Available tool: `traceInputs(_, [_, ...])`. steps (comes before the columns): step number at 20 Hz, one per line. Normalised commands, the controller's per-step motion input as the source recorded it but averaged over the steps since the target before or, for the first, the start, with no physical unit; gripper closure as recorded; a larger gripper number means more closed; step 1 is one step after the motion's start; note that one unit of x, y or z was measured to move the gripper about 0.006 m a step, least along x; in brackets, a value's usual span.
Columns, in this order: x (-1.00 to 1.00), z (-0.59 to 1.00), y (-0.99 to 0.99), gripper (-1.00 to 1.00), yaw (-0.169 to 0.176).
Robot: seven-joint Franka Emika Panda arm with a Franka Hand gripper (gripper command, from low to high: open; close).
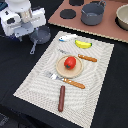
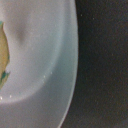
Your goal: Interact with the objects in diverse but meaningful ways.
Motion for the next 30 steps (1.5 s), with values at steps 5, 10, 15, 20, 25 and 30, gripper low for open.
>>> traceInputs(5, [-0.23, -0.12, 0.0, 1.0, -0.004])
traceInputs(10, [-0.18, -0.11, 0.0, 1.0, 0.0])
traceInputs(15, [-0.15, -0.1, 0.0, 1.0, 0.0])
traceInputs(20, [-0.15, -0.08, 0.0, 1.0, 0.0])
traceInputs(25, [-0.08, 0.31, 0.0, 1.0, -0.028])
traceInputs(30, [0.01, 1.0, 0.03, 1.0, -0.103])
